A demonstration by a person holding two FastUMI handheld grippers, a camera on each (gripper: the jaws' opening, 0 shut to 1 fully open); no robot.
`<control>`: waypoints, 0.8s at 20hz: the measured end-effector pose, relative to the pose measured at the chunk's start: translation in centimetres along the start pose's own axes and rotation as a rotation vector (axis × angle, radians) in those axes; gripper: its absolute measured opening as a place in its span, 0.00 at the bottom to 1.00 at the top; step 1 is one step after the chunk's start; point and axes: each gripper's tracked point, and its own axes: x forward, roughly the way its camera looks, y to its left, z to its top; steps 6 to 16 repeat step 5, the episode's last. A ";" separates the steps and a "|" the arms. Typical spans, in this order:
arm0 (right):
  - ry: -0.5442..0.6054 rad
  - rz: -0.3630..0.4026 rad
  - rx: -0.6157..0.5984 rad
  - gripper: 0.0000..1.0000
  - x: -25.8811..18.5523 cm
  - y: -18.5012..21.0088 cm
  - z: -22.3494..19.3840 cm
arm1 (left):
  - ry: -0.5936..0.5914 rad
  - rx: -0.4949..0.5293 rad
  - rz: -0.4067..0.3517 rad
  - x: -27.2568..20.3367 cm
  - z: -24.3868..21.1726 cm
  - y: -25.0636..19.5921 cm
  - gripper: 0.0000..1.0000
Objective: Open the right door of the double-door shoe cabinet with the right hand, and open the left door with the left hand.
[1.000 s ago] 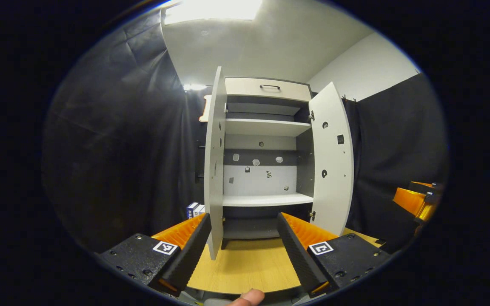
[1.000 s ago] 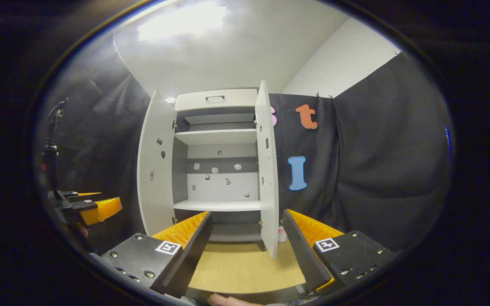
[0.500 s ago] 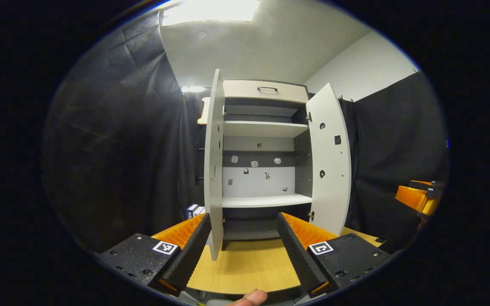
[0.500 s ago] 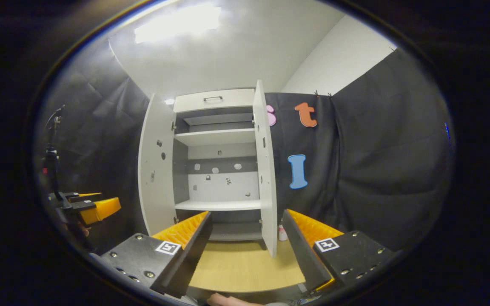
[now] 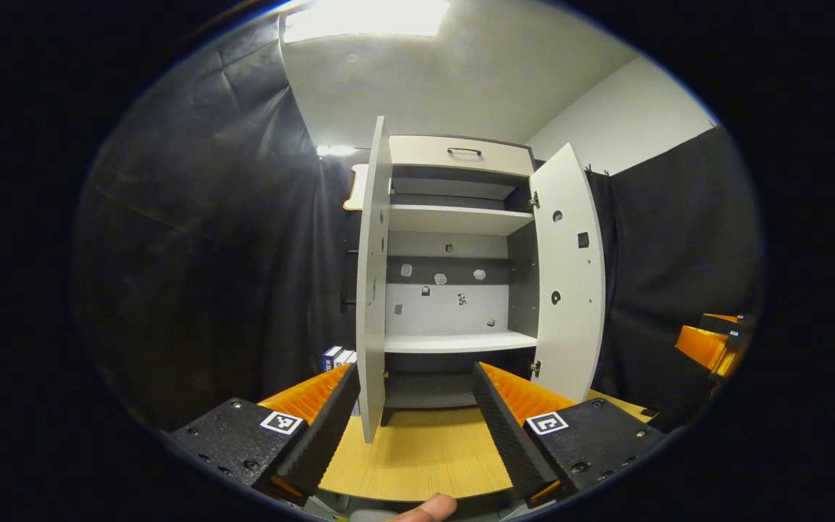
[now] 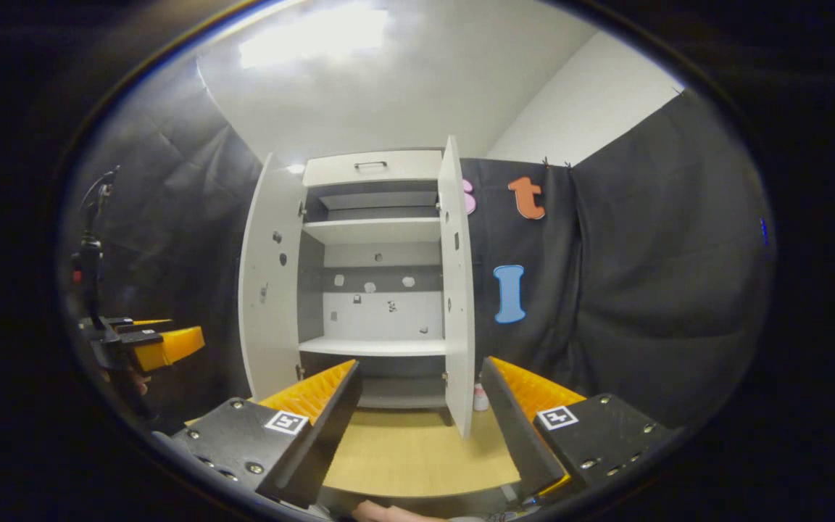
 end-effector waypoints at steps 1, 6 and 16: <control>0.002 0.004 -0.001 0.99 0.0 0.1 -0.1 | -0.008 -0.009 -0.006 0.0 0.2 -0.1 0.96; 0.006 -0.001 -0.003 0.99 0.2 0.3 -0.5 | -0.044 -0.028 -0.037 -0.4 1.0 -0.6 0.96; 0.006 -0.001 -0.003 0.99 0.2 0.3 -0.5 | -0.044 -0.028 -0.037 -0.4 1.0 -0.6 0.96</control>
